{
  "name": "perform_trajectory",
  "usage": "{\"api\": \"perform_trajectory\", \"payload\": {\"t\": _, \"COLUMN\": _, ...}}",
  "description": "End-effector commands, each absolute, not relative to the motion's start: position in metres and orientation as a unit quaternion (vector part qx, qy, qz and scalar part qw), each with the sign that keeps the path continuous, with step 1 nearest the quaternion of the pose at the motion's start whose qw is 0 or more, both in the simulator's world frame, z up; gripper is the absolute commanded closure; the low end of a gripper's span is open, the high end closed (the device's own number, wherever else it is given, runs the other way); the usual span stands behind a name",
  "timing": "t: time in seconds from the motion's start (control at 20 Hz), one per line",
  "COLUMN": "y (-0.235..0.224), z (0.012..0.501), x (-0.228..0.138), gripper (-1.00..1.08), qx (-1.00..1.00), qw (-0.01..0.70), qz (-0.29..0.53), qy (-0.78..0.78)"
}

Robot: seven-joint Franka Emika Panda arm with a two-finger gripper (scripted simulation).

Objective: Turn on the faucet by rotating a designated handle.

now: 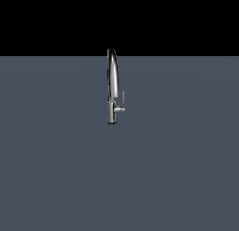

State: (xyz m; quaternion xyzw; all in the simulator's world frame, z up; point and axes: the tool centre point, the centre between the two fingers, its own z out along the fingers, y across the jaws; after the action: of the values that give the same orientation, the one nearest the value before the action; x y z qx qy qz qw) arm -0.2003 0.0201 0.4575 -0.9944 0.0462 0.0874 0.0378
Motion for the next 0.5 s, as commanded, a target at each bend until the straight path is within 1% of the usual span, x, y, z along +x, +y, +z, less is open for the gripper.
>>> {"api": "perform_trajectory", "payload": {"t": 0.0, "y": 0.021, "z": 0.454, "x": -0.186, "gripper": 1.08, "qx": -0.991, "qw": 0.052, "qz": 0.103, "qy": 0.061}}
{"api": "perform_trajectory", "payload": {"t": 0.45, "y": 0.022, "z": 0.437, "x": -0.134, "gripper": 1.08, "qx": -0.974, "qw": 0.108, "qz": 0.163, "qy": 0.117}}
